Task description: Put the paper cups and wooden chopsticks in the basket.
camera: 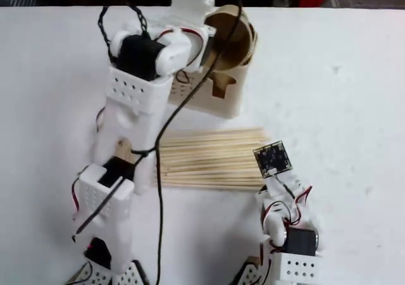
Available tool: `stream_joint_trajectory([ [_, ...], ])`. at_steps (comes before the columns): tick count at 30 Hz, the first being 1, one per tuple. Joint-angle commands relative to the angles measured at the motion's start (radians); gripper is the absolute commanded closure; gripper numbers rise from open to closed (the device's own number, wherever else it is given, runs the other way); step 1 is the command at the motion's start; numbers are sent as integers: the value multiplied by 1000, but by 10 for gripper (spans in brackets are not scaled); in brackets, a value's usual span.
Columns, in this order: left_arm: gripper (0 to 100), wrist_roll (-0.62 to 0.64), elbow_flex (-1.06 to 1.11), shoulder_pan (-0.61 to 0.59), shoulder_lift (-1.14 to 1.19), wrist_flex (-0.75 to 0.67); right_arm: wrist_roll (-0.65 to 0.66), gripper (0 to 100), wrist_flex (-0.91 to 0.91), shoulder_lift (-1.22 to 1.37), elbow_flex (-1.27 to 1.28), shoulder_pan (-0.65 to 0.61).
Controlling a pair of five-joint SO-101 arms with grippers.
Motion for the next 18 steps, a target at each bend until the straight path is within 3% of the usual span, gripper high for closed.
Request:
stream_joint_trajectory([
  [1, 976, 12, -31, -33, -67, 2, 12, 978, -15, -2, 9, -10],
  [18, 976, -29, -31, -19, -47, 12, 12, 978, -15, -2, 9, -10],
])
